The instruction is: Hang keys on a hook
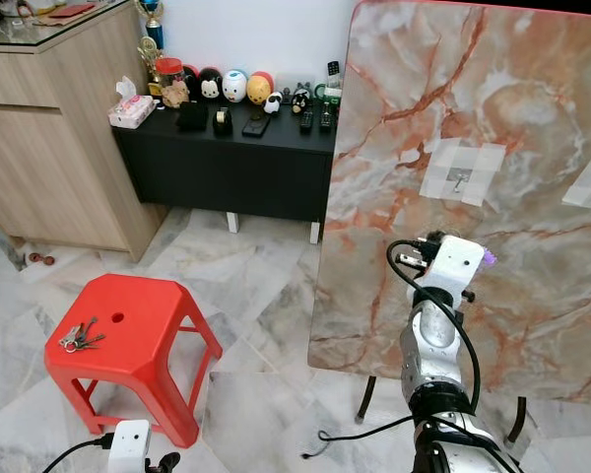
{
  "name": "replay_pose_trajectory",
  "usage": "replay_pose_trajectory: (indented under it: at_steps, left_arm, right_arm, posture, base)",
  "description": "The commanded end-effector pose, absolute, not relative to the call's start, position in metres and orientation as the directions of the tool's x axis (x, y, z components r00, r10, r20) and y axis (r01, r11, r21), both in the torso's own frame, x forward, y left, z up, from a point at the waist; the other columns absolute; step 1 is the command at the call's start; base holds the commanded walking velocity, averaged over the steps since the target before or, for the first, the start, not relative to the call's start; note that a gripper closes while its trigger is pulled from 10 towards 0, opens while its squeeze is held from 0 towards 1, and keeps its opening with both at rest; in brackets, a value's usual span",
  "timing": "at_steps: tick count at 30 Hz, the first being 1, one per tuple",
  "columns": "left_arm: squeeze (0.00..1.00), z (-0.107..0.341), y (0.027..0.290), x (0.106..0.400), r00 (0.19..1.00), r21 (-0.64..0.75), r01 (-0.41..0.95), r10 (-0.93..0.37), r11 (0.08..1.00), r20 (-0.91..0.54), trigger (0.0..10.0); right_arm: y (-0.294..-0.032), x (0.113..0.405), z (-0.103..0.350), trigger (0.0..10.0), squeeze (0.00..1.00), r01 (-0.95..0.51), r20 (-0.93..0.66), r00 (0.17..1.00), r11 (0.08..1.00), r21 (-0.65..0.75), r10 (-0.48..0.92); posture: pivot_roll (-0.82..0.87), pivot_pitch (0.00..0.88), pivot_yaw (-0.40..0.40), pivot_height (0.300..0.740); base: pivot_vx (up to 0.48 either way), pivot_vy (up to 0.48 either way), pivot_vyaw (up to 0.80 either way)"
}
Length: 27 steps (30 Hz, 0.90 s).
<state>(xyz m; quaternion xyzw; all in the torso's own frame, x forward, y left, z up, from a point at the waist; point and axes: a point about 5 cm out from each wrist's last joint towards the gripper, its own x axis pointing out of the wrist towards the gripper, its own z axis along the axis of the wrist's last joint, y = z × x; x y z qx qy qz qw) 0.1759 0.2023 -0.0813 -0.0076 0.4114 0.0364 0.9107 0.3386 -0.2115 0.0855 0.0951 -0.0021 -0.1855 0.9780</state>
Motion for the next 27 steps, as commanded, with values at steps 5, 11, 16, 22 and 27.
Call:
replay_pose_trajectory:
  at_steps: [5,11,16,22,27]
  left_arm:
    - [0.0,-0.0832,0.2019,0.1718,0.653,0.009,-0.079,0.058,0.997,-0.755,10.0]
    - [0.0,-0.0832,0.2011,0.172,0.655,0.004,-0.077,0.054,0.997,-0.754,10.0]
    - [0.0,-0.0833,0.2011,0.1718,0.654,0.003,-0.075,0.052,0.997,-0.754,10.0]
    - [0.0,-0.0834,0.2011,0.1716,0.654,0.001,-0.075,0.05,0.997,-0.755,10.0]
    - [0.0,-0.0835,0.2012,0.1713,0.654,0.0,-0.077,0.05,0.997,-0.755,10.0]
  right_arm:
    - [-0.2117,0.3374,0.0844,10.0,0.0,0.374,-0.036,0.926,0.906,0.196,-0.375]
    - [-0.2117,0.3377,0.0851,10.0,0.0,0.38,-0.035,0.924,0.904,0.196,-0.381]
    - [-0.2139,0.3372,0.0851,10.0,0.0,0.393,-0.036,0.919,0.898,0.199,-0.394]
    - [-0.2131,0.3372,0.0838,10.0,0.0,0.4,-0.05,0.915,0.891,0.214,-0.399]
    - [-0.2107,0.3369,0.0836,10.0,0.0,0.391,-0.042,0.919,0.896,0.211,-0.391]
  posture:
    - [0.01,0.0,-0.068,0.74]
    - [0.02,0.0,-0.068,0.74]
    - [0.02,0.0,-0.067,0.74]
    - [0.01,0.0,-0.067,0.74]
    - [0.02,0.0,-0.068,0.74]
  base:
    - [0.0,0.0,0.0]
    - [0.08,0.0,0.0]
    - [0.25,0.0,0.0]
    - [0.271,0.0,-0.07]
    - [0.281,0.0,-0.44]
